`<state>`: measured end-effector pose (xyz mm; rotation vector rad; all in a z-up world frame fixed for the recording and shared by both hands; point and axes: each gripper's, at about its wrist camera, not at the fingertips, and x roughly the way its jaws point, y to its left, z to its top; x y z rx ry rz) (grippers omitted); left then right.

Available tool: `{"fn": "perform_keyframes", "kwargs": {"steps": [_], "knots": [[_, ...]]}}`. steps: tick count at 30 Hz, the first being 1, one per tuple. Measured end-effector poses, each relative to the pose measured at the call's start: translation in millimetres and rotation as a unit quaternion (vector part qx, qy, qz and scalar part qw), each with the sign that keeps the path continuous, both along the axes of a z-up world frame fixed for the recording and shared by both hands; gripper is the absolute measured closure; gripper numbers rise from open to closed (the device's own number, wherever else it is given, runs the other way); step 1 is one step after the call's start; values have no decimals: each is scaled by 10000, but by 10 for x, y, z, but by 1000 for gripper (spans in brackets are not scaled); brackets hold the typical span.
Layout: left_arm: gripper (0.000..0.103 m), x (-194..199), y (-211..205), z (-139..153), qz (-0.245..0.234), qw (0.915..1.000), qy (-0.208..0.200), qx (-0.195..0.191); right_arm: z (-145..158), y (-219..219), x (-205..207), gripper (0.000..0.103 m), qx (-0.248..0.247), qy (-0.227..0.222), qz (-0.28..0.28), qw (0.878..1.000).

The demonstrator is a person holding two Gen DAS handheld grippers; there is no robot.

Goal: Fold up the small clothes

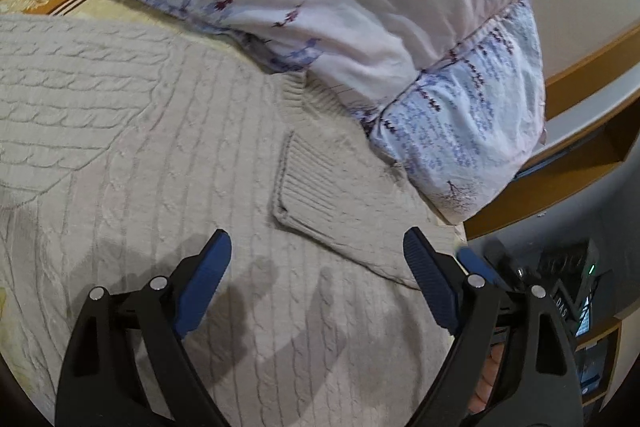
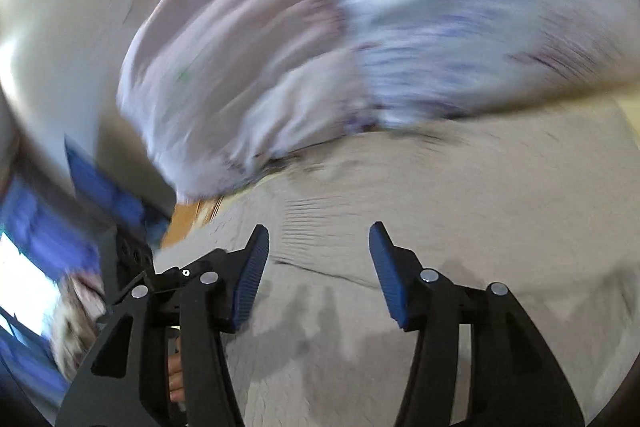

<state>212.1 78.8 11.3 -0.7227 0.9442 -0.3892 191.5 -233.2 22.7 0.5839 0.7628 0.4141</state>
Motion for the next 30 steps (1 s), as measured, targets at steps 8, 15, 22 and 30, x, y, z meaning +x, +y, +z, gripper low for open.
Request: {"fn": "perform_keyframes", "kwargs": {"steps": [8, 15, 22, 30], "knots": [[44, 92, -162, -184, -102, 9971, 524, -548, -680, -1373, -455, 56, 1406, 1135, -1902, 9650], [72, 233, -304, -253, 112, 9958, 665, -612, -838, -1558, -416, 65, 1713, 1186, -2304, 9505], [97, 335, -237, -224, 256, 9970, 456, -565, -783, -1574, -456, 93, 1340, 900, -2586, 9524], [98, 131, 103, -26, 399, 9991, 112, 103, -685, -1250, -478, 92, 1163, 736, -2012, 9698]]}}
